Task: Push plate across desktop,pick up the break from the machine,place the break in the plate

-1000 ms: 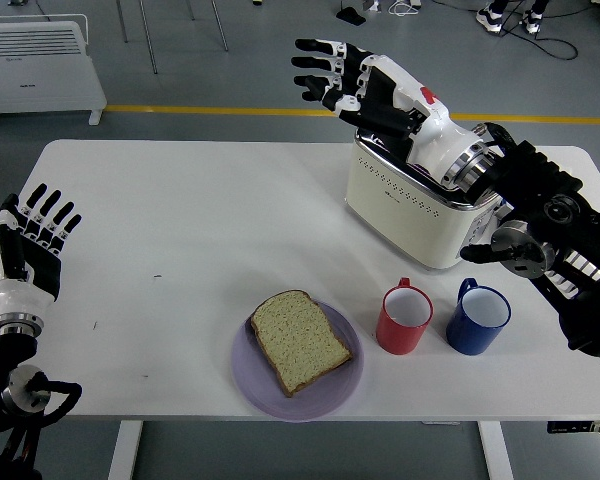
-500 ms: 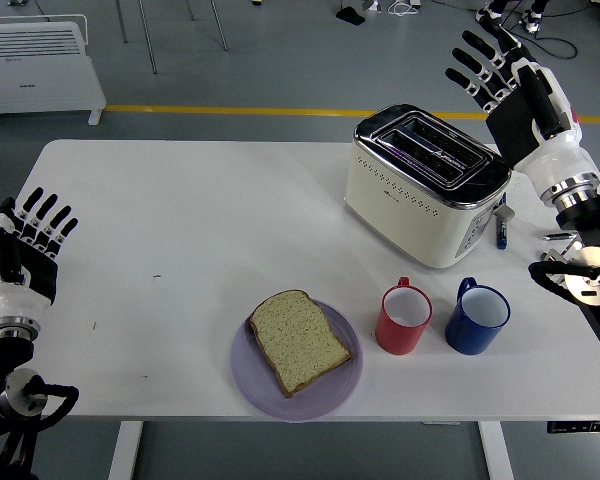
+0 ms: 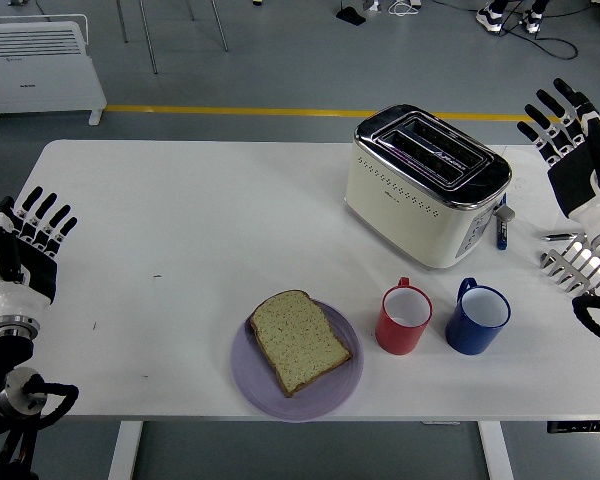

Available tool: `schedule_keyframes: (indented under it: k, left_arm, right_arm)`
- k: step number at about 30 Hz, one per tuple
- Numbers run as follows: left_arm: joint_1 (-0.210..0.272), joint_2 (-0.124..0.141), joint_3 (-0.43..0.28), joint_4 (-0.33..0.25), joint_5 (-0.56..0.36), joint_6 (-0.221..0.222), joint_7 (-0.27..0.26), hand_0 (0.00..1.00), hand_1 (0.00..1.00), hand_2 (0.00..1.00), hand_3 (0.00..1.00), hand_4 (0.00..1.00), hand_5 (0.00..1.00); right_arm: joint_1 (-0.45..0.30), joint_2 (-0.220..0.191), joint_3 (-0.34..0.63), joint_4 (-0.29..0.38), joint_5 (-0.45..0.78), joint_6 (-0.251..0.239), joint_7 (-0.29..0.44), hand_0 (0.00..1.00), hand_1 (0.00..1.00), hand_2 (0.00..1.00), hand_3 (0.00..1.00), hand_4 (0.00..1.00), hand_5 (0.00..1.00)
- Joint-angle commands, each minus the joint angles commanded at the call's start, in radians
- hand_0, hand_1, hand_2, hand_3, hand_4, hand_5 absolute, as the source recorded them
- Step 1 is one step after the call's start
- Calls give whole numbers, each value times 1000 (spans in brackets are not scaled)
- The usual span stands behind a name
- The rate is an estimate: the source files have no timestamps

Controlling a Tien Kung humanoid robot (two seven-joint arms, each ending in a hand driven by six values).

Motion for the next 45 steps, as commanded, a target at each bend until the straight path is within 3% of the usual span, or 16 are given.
schedule_keyframes:
  k: [5, 15, 23, 36, 45]
  left_arm:
    - [-3, 0, 2, 0, 0, 0, 0, 769, 799, 858, 841, 580, 998]
    - [-9, 0, 0, 0, 1, 1, 1, 769, 799, 858, 841, 583, 998]
    - [-10, 0, 2, -1, 2, 0, 3, 769, 798, 858, 841, 582, 998]
    - [-13, 0, 0, -8, 8, -6, 13, 769, 799, 858, 837, 581, 998]
    - [-14, 0, 0, -8, 9, -7, 18, 770, 800, 858, 839, 580, 998]
  right_arm:
    - [-25, 11, 56, 0, -44, -10, -81, 828, 789, 795, 794, 497, 590]
    - [-43, 22, 82, -19, -66, -28, -117, 827, 788, 794, 790, 495, 581]
    - [-51, 34, 95, -32, -65, -22, -108, 824, 787, 792, 786, 488, 568]
    - [-77, 62, 103, -87, -56, 5, -31, 820, 785, 790, 785, 481, 561]
    - [-102, 71, 116, -105, -68, 11, -32, 820, 784, 789, 784, 480, 551]
